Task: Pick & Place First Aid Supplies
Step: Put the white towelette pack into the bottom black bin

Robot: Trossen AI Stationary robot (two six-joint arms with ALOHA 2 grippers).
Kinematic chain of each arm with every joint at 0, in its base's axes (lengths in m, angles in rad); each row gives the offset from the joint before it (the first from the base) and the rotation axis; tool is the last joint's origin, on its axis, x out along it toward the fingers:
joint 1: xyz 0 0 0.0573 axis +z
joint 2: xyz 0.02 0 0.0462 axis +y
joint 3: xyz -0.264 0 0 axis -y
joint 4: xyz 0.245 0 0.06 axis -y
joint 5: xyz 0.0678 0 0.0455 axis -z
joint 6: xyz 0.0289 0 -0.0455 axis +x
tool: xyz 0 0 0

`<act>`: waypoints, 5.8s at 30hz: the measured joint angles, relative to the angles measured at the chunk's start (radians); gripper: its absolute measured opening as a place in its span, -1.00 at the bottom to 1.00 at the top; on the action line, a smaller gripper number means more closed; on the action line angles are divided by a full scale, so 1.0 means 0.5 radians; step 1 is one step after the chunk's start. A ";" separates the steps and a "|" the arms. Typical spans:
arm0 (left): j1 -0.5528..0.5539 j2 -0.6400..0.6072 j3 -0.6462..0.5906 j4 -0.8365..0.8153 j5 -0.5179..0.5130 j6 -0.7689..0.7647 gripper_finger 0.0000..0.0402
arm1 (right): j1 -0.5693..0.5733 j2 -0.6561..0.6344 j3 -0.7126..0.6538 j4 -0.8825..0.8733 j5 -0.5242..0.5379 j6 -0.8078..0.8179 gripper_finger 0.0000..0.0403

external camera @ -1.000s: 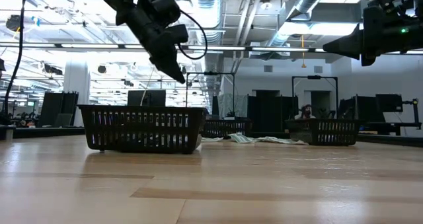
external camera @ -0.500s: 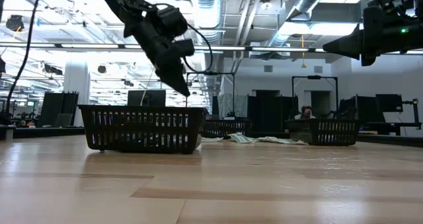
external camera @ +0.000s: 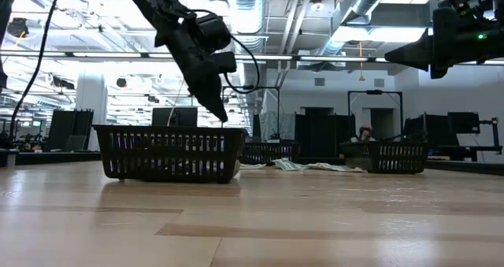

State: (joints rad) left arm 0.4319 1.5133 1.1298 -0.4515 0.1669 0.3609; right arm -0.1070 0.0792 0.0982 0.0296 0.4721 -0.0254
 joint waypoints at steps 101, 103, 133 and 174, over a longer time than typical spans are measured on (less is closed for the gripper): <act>-0.196 0.666 0.460 -0.415 -0.527 0.333 -0.97 | -0.001 -0.001 0.000 0.000 0.000 0.000 -0.96; -0.197 0.636 0.460 -0.415 -0.540 0.347 -0.97 | 0.000 0.000 0.000 0.000 0.000 -0.001 -0.96; -0.656 -0.126 0.460 -0.646 -0.483 -0.052 -0.98 | 0.000 0.000 0.000 0.000 0.000 0.000 -0.96; -1.625 -0.277 -0.256 -0.156 -0.816 -1.890 -0.93 | 0.000 0.000 0.000 0.000 0.000 0.000 -0.96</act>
State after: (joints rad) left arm -0.3805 1.3746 1.0020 -0.5293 -0.2409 -0.5842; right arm -0.1070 0.0792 0.0982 0.0296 0.4721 -0.0254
